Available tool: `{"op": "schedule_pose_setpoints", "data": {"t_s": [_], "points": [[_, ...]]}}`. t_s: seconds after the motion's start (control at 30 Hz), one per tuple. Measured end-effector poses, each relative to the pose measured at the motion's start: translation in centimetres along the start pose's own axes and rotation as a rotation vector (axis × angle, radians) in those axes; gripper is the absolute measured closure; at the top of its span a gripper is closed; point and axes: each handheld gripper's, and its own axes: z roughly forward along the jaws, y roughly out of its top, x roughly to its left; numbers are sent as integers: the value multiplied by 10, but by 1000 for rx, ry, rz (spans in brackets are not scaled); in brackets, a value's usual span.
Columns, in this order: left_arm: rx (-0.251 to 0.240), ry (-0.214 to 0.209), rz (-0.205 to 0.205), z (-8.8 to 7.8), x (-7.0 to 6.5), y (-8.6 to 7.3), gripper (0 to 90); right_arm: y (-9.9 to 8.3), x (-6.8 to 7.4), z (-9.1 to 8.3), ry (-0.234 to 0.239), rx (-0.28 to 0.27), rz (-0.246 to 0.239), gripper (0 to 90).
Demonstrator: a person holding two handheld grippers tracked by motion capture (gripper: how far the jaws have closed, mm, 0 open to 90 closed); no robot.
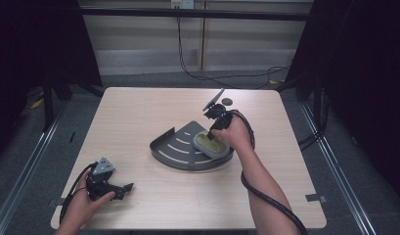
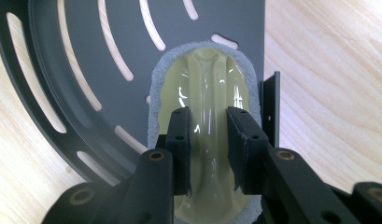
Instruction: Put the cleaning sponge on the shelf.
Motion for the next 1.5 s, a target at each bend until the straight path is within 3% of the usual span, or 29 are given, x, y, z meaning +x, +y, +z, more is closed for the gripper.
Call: {"op": "schedule_pose_setpoints", "data": {"t_s": [0.33,1.0,1.5], "points": [[-1,2,0,0,0,0,1,-7,-5,6,1,0,-2,720],[-1,2,1,0,0,0,1,-10,-6,11,-12,57,-25,719],[-1,-2,-5,0,0,0,1,-11,-8,11,-4,69,-4,717]]}}
